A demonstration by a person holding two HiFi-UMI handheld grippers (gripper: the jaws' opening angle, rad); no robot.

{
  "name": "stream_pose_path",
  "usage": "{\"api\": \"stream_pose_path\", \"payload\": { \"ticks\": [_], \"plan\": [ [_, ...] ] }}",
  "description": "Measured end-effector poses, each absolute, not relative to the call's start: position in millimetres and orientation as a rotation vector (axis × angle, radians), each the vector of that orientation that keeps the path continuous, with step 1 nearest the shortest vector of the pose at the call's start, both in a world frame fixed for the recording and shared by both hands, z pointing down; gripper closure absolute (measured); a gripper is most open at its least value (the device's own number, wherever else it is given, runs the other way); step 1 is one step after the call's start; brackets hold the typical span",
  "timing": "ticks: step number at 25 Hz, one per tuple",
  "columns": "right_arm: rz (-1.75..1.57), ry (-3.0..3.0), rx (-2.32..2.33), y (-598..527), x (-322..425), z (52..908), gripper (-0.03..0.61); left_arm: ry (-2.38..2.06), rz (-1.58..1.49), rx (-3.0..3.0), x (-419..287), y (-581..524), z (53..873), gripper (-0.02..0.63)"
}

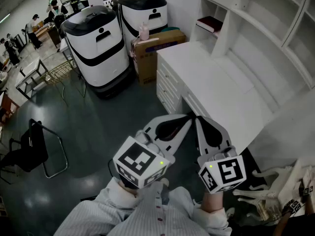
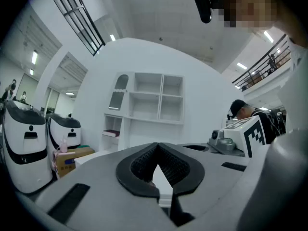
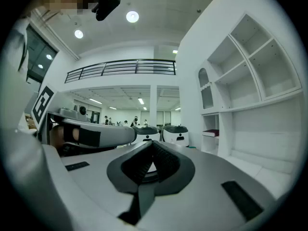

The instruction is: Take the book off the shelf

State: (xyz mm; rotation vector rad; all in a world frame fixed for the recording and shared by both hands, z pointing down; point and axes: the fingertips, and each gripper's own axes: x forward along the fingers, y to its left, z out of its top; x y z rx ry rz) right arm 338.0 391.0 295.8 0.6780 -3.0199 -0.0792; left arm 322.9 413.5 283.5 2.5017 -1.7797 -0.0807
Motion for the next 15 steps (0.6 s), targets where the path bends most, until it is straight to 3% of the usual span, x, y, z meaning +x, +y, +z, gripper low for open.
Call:
{"api": "stream_pose_path", "payload": {
  "ticks": [15],
  "plan": [
    [-0.090, -3.035, 0.628, 387.1, 357.1, 299.3, 0.565, -1.849, -0.114, 2.445, 332.0, 409.4, 288.9, 0.604]
  ]
}}
